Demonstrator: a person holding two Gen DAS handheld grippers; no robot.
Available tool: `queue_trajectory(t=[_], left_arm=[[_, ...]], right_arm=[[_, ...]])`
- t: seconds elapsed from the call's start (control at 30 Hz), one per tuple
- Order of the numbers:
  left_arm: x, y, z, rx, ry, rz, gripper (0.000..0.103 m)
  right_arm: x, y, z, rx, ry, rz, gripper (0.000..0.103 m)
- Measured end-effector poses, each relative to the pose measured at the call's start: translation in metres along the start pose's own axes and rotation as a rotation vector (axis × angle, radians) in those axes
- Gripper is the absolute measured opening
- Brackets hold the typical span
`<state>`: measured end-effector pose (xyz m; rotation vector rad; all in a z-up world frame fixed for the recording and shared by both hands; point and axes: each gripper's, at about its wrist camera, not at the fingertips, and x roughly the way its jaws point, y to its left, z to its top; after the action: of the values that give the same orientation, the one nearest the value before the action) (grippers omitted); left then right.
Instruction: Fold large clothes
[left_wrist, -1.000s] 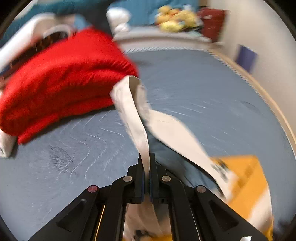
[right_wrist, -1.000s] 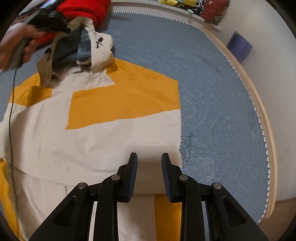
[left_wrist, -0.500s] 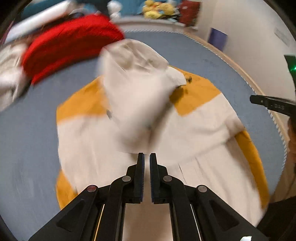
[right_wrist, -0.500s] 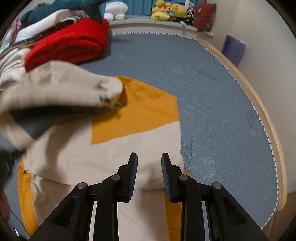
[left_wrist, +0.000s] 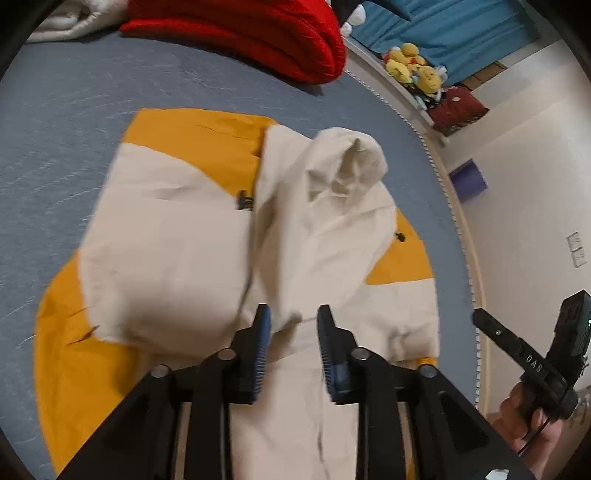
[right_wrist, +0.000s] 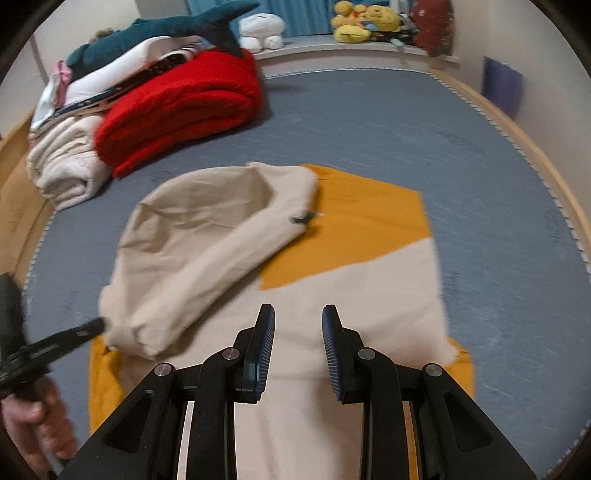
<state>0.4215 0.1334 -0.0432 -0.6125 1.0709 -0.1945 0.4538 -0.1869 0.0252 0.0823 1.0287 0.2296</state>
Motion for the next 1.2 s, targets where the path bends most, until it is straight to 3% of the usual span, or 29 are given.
queue_trajectory(t=[0.07, 0.13, 0.17, 0.2, 0.27, 0.33, 0.43, 0.5, 0.6, 0.73, 0.83, 0.93, 1.03, 1.2], left_arm=[[0.007, -0.008, 0.002, 0.05, -0.005, 0.022, 0.029], [0.016, -0.016, 0.003, 0.116, -0.012, 0.066, 0.023], [0.018, -0.015, 0.002, 0.128, -0.009, 0.068, 0.002], [0.018, -0.02, 0.001, 0.14, -0.008, 0.059, 0.0], [0.011, -0.033, -0.007, 0.192, -0.014, -0.014, 0.0], [0.01, -0.061, -0.02, 0.322, 0.009, -0.092, 0.0], [0.034, -0.095, -0.051, 0.521, 0.152, -0.114, 0.0], [0.051, -0.094, -0.063, 0.533, 0.233, -0.081, 0.0], [0.065, -0.078, -0.062, 0.456, 0.311, -0.049, 0.007], [0.06, -0.067, -0.049, 0.385, 0.326, -0.089, 0.02], [0.051, -0.055, -0.036, 0.302, 0.304, -0.122, 0.021], [0.042, -0.026, -0.014, 0.138, 0.235, -0.138, 0.021], [0.044, 0.008, -0.002, -0.024, 0.174, -0.057, 0.028], [0.072, 0.031, -0.011, -0.14, 0.217, -0.041, 0.034]], right_arm=[[0.003, 0.013, 0.001, -0.009, -0.014, 0.042, 0.028], [0.005, 0.022, 0.001, -0.03, -0.032, 0.074, 0.029], [0.005, 0.028, 0.001, -0.045, -0.04, 0.094, 0.031], [0.007, 0.032, 0.002, -0.056, -0.042, 0.112, 0.033], [0.01, 0.036, 0.003, -0.058, -0.042, 0.157, 0.039], [0.013, 0.037, 0.006, -0.037, -0.045, 0.191, 0.042], [0.021, 0.033, 0.013, 0.037, -0.044, 0.277, 0.047], [0.029, 0.029, 0.015, 0.087, -0.032, 0.32, 0.05], [0.053, 0.023, 0.016, 0.164, 0.033, 0.357, 0.054], [0.088, 0.031, 0.011, 0.192, 0.123, 0.376, 0.054], [0.099, 0.046, 0.011, 0.139, 0.136, 0.39, 0.054], [0.096, 0.065, 0.01, 0.072, 0.125, 0.406, 0.054], [0.09, 0.079, 0.006, 0.004, 0.108, 0.427, 0.054], [0.084, 0.095, -0.005, -0.12, 0.101, 0.374, 0.054]])
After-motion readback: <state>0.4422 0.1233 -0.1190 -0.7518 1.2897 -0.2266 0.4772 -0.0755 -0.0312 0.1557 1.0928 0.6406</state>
